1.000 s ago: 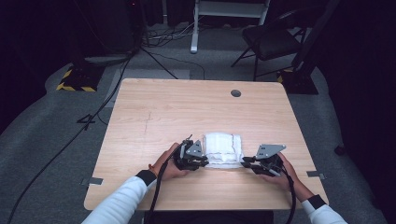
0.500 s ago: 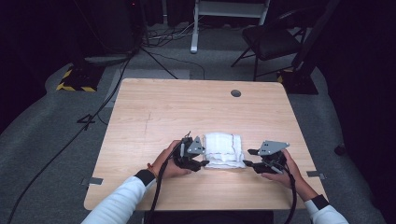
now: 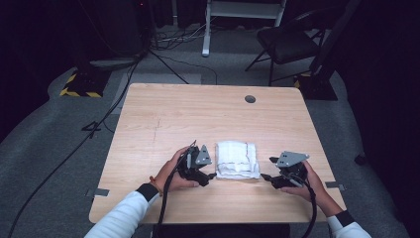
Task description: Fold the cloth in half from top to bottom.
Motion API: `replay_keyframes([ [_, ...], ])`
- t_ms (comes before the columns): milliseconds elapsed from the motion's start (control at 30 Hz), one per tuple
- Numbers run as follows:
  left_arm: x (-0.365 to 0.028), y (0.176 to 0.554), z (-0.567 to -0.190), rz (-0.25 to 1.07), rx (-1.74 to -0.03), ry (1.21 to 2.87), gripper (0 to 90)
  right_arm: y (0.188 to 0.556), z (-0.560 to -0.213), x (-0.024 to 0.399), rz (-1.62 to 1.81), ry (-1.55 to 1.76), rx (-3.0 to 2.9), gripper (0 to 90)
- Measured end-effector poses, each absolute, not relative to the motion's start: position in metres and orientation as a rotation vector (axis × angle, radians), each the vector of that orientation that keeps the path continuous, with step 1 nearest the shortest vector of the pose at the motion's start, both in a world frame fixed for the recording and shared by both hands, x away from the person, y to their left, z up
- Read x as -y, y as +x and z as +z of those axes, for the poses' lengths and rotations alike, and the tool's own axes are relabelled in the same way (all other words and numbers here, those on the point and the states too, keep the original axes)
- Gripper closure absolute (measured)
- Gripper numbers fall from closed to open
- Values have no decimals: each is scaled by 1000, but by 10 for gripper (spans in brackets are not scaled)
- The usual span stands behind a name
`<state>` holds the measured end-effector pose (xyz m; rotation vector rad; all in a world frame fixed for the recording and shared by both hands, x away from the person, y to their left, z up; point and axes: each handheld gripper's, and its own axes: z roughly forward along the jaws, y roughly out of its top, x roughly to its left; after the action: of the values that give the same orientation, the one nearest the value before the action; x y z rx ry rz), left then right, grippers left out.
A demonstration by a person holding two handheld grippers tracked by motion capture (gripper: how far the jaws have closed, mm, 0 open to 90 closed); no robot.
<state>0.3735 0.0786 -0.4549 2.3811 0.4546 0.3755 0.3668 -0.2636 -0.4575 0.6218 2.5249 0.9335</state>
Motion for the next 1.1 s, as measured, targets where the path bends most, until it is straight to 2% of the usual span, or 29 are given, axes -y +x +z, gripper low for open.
replay_keyframes([
  [600,-117,359,-460,460,-512,2411,207,358,-458,286,881,685,-2489,291],
  [1100,-158,349,-470,521,-618,2412,206,351,-467,323,852,814,-2437,293],
])
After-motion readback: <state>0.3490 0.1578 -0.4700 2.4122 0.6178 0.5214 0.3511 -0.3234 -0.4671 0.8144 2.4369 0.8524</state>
